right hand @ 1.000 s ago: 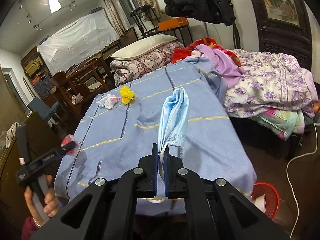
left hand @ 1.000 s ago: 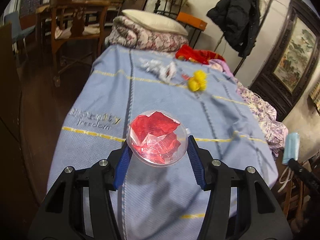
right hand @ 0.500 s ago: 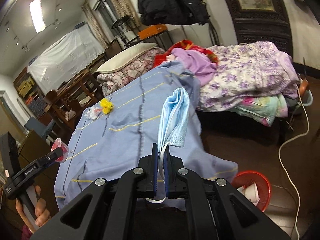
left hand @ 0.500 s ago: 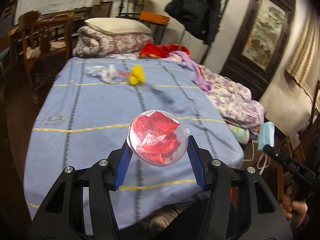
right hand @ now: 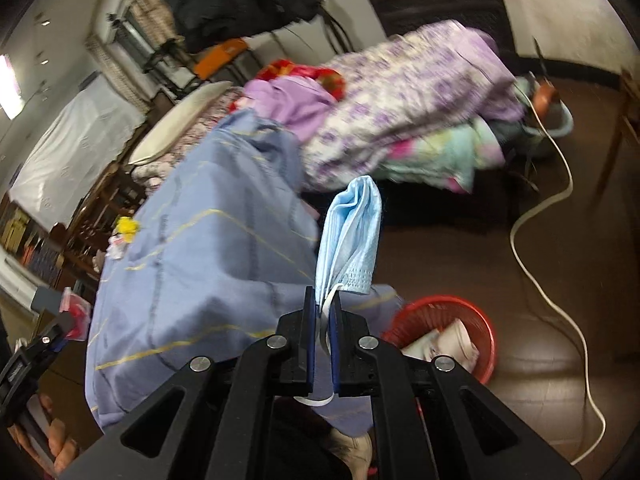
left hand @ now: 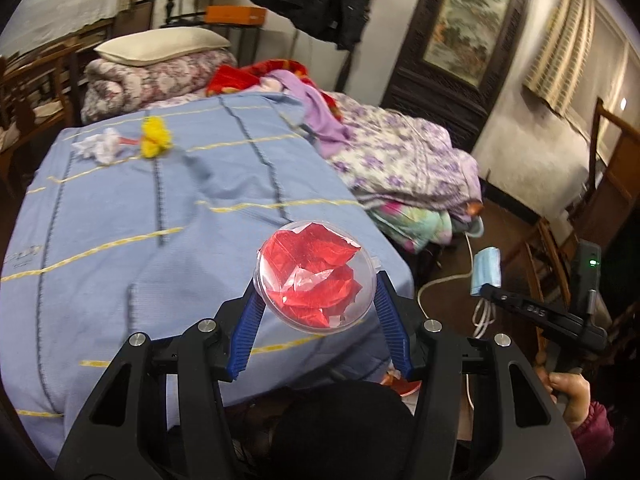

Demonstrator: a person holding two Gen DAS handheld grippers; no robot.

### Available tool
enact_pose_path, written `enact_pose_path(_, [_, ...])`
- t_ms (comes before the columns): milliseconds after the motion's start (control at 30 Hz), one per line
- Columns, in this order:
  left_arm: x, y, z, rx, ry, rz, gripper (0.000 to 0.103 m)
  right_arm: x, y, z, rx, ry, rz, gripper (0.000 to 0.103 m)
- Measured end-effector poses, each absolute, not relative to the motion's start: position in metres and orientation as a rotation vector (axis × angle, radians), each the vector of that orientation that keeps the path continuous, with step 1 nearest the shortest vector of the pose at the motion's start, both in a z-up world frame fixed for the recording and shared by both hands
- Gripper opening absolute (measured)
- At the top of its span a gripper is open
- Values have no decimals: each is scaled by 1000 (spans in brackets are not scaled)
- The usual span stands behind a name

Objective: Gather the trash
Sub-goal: 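Carry the cup and mask to the red wastebasket and open both tools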

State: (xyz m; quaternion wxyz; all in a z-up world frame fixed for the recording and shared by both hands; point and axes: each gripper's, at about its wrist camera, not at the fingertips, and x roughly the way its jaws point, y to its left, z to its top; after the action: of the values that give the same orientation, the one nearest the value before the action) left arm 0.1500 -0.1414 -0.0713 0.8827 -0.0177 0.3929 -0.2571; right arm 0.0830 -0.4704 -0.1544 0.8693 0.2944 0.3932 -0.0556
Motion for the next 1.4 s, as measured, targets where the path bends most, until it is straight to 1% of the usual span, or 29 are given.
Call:
enact_pose_path(167, [148,-167,-81,-3,852,-578,55,87,-487,-191,620,898,-142,8])
enact_pose_path(200, [148,-173,-84,4,861,-586,55,91,-491,-205,617,933,-151,9])
enact_pose_path(233, [148,-175,-85,9,866,-590,55,93,-494,-212,627,947,-153,12])
enact_pose_path(267, [148,-180,-87,19,871,-596,55,92,-496,-219,646,966,-155,23])
enact_pose_path(300, [147,-183,-88,24,873,-599,55,91,-500,-225,683,978,-157,27])
enact_pose_path(333, [146,-188,-89,33,877,-607,55,88,-505,-226,716,965,-155,30])
enact_pose_path(467, [146,-203,-94,53,896,-639,54,82,-508,-212,695,911,-158,32])
enact_pose_path(633, [144,-234,-101,114,910,-694,55,69,-520,-180,705,800,-168,34])
enact_pose_path(733, [140,-260,-106,167,913,-742,55,63,-527,-165,707,749,-176,39])
enact_pose_path(900, [135,-304,-120,248,937,-816,55,56,-534,-154,690,719,-184,40])
enact_pose_path(1133, [132,-367,-138,352,946,-902,56,45,-554,-155,726,699,-211,40])
enact_pose_path(1200, [132,-380,-142,390,940,-902,63,41,-561,-156,739,692,-224,40])
enact_pose_path(1233, [132,-385,-144,409,935,-889,72,40,-562,-156,742,691,-228,40])
enact_pose_path(1267, [132,-388,-146,418,932,-879,77,39,-565,-157,745,690,-232,40])
enact_pose_path(1400, [132,-386,-144,406,938,-880,82,36,-567,-159,752,689,-233,40])
